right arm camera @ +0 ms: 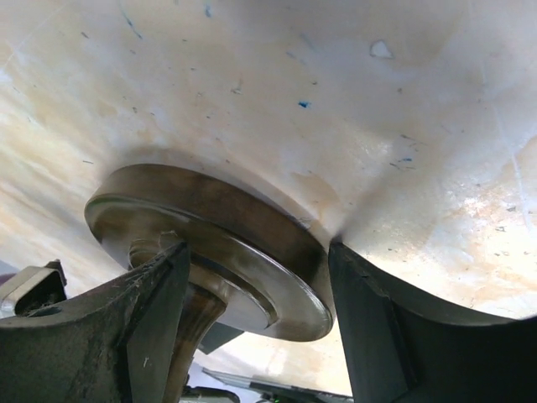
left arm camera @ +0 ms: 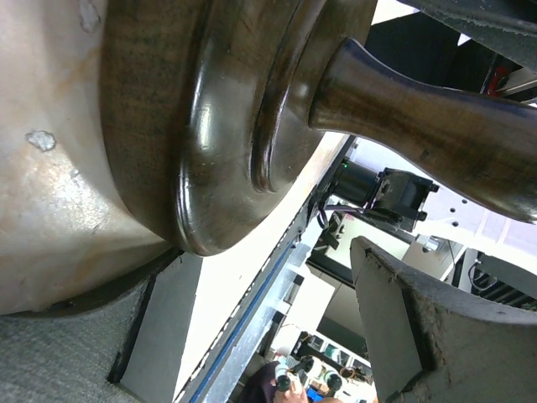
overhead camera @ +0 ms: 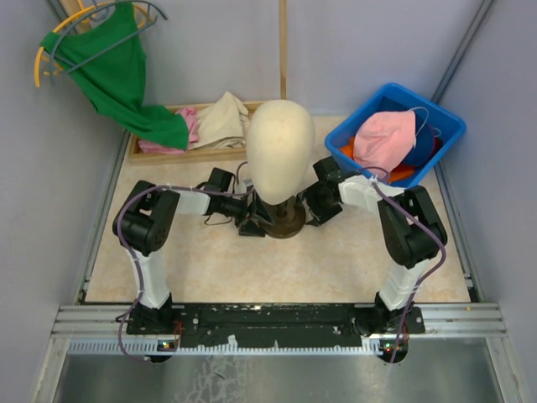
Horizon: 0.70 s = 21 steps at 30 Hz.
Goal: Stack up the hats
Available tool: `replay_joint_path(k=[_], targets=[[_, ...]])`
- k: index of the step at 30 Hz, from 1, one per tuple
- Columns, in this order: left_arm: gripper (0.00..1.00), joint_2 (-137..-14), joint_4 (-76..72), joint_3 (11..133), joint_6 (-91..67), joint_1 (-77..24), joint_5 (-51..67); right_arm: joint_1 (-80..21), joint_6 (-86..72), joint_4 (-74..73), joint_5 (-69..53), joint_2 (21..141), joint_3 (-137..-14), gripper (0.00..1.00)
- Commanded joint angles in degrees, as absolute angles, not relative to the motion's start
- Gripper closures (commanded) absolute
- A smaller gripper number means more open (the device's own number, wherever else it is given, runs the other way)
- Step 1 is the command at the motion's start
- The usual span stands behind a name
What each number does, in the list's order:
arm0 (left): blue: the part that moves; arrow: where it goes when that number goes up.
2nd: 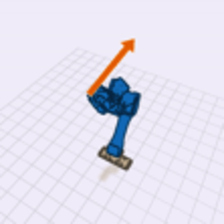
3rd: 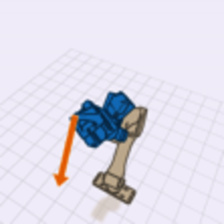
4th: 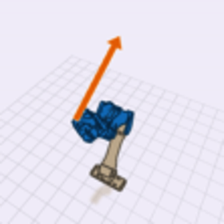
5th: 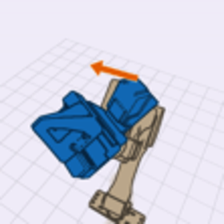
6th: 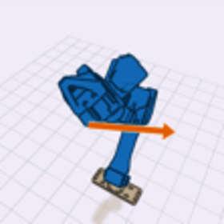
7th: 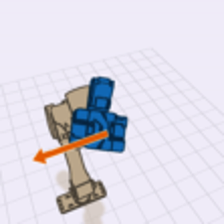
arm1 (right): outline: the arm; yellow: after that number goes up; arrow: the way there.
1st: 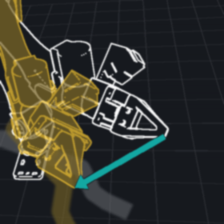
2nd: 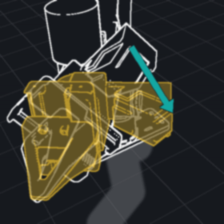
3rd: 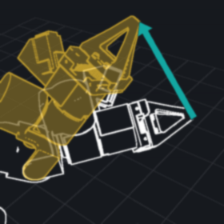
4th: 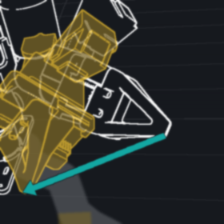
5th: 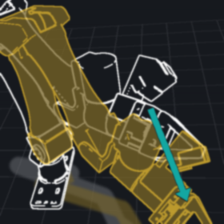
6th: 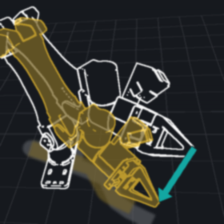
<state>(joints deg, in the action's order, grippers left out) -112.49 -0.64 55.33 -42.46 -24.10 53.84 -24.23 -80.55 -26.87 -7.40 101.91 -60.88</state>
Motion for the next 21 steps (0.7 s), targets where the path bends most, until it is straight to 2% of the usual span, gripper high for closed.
replay_joint_path(k=[1, 12, 18, 21], targets=[[0.20, -111.8, 1.0, 52.6, -39.6, -23.9, 43.9, -24.3, -74.0, -31.3, 2.8, 103.2, -62.8, 0.32], [0.17, -101.8, 7.6, 53.2, -35.1, -21.2, 38.8, -23.0, -64.5, -40.5, 8.6, 86.0, -61.3, 0.29], [0.03, -89.5, 14.7, 53.0, -30.6, -19.9, 37.1, -19.5, -56.3, -45.6, 13.4, 76.8, -64.2, 0.28], [0.01, -84.1, 12.0, 54.0, -31.3, -18.5, 39.4, -16.1, -51.4, -47.3, 14.9, 74.6, -67.9, 0.28]])
